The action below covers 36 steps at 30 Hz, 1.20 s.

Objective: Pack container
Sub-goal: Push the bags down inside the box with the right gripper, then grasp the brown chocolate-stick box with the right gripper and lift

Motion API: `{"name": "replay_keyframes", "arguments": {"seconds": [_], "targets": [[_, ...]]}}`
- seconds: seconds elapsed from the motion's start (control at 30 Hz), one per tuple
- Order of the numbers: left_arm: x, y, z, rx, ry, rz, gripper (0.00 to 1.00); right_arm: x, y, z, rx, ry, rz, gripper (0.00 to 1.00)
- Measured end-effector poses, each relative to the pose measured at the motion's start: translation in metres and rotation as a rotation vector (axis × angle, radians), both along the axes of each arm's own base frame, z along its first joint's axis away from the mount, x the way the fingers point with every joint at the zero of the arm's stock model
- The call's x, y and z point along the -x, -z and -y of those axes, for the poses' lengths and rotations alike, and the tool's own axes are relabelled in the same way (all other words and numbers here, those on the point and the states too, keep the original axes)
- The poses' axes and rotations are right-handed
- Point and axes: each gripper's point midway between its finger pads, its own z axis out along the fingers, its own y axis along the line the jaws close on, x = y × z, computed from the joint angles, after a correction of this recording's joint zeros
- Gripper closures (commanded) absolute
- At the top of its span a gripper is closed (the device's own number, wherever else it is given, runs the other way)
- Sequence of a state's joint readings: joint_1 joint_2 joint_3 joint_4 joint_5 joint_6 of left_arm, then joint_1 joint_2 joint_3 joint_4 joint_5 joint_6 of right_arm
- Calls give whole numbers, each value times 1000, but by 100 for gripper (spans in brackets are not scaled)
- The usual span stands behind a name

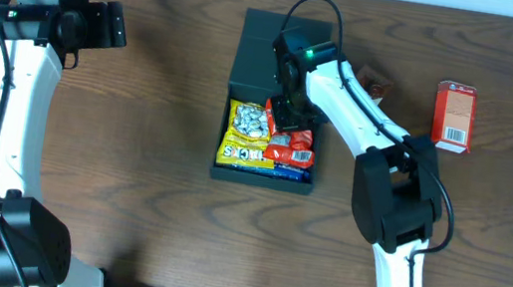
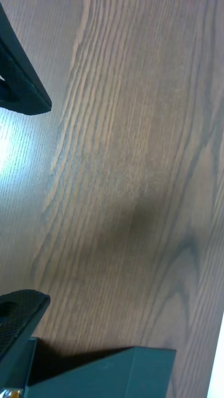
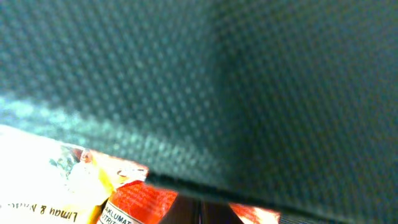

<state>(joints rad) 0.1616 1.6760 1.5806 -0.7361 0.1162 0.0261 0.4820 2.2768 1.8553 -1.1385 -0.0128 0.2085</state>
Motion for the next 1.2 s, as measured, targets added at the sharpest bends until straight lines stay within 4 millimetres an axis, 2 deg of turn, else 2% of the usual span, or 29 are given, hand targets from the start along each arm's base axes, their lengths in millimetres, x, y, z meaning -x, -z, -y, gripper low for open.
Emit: {"name": "replay_keyframes", "arguments": {"seconds": [0.1,0.2,0.27,0.33,0.4,0.43,0.47,0.5,0.53,0.63,0.67,0.7,0.8,0.9,1.1,1.2], "targets": [[0,0,1,6,5,1,9,4,-5,3,14,0,-23,98],[-1,0,4,7,10,2,9,9,-21,6,36,0,-61,98],[-2,0,8,7,20,3,9,0,-48,1,20,-8,-32,98],[-4,5,19,12,47,-9,9,-17,-82,-6,-21,-16,51,98],[-9,19,36,36,90,-36,12,-34,-112,-10,-67,-17,141,97],[-12,29,46,49,114,-58,13,-40,-125,-7,-83,-8,176,90],[-14,41,57,62,139,-86,13,-49,-141,6,-94,30,217,71],[-16,60,73,76,174,-131,13,-55,-146,19,-95,70,231,53],[-17,71,81,82,192,-154,13,-59,-148,32,-89,112,236,44],[-19,96,108,92,251,-204,12,-76,-139,89,-47,295,234,11],[-19,100,115,93,266,-207,11,-78,-134,103,-35,350,228,4],[-20,101,122,94,280,-204,9,-83,-129,119,-24,406,227,1],[-25,97,139,100,318,-175,9,-92,-106,152,-12,581,210,1],[-26,96,145,103,334,-162,8,-97,-81,155,-7,643,178,1],[-26,96,148,104,340,-161,8,-94,-28,140,21,757,86,1],[-26,96,148,104,340,-161,8,-97,-15,134,34,816,88,1]]}}
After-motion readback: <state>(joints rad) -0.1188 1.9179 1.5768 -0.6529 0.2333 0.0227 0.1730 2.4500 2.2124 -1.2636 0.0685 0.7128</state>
